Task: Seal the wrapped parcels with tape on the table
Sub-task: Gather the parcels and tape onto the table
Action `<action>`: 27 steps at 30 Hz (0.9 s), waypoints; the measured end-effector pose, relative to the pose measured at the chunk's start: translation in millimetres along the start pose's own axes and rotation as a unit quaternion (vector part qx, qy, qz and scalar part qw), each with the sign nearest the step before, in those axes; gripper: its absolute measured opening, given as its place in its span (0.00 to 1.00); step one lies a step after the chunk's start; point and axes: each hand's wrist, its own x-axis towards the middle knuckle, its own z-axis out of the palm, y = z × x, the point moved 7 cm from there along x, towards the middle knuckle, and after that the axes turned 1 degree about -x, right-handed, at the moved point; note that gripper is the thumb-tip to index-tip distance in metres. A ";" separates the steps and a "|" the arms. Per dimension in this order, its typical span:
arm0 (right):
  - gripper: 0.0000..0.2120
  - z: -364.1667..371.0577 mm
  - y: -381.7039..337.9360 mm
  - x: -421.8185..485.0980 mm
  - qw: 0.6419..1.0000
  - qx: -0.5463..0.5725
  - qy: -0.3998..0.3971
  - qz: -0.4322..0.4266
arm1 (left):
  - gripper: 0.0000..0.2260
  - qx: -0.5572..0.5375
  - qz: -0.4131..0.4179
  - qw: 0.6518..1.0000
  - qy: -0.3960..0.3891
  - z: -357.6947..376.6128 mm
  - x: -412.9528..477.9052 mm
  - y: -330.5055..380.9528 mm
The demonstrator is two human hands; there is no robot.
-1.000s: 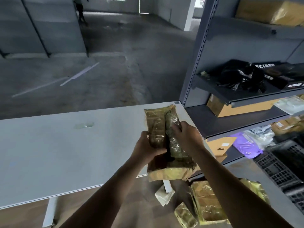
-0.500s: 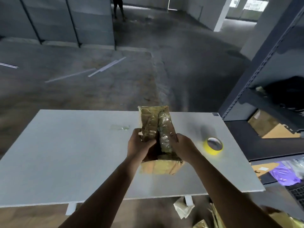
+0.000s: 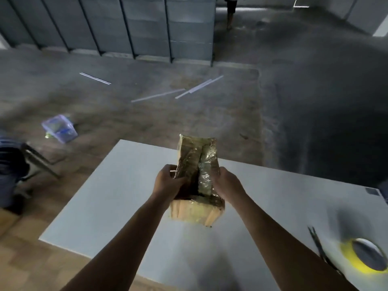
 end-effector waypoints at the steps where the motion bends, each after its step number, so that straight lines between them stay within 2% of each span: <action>1: 0.27 7.3 -9.0 5.5 1.000 0.003 -0.009 -0.010 | 0.17 0.001 -0.003 1.000 0.004 -10.6 9.3 -2.1; 6: 0.23 48.7 -58.7 34.4 0.999 0.004 -0.010 -0.032 | 0.29 0.097 0.060 0.993 0.016 -64.0 60.9 0.3; 10: 0.23 84.0 -100.7 59.3 1.000 -0.006 -0.002 -0.029 | 0.20 0.179 0.099 0.978 0.039 -108.9 105.1 1.7; 14: 0.22 124.1 -135.2 77.0 1.000 -0.006 -0.007 -0.015 | 0.17 0.190 0.091 0.976 0.049 -150.9 141.5 -9.8; 16: 0.22 146.4 -146.7 82.6 0.999 -0.003 -0.039 -0.003 | 0.11 0.205 0.099 0.973 0.037 -163.8 153.3 -19.5; 20: 0.20 168.6 -162.4 86.3 0.998 -0.012 -0.064 0.013 | 0.08 0.220 0.103 0.970 0.000 -176.0 171.1 -37.6; 22: 0.21 168.3 -165.1 88.0 0.997 -0.017 -0.075 0.028 | 0.06 0.264 0.125 0.956 -0.014 -174.9 176.6 -37.2; 24: 0.22 165.9 -164.2 87.1 0.995 -0.009 -0.086 0.040 | 0.07 0.298 0.130 0.945 -0.027 -172.8 180.4 -35.5; 27: 0.25 163.3 -163.6 78.0 0.995 0.005 -0.091 0.049 | 0.15 0.347 0.121 0.927 -0.073 -166.2 180.7 -34.1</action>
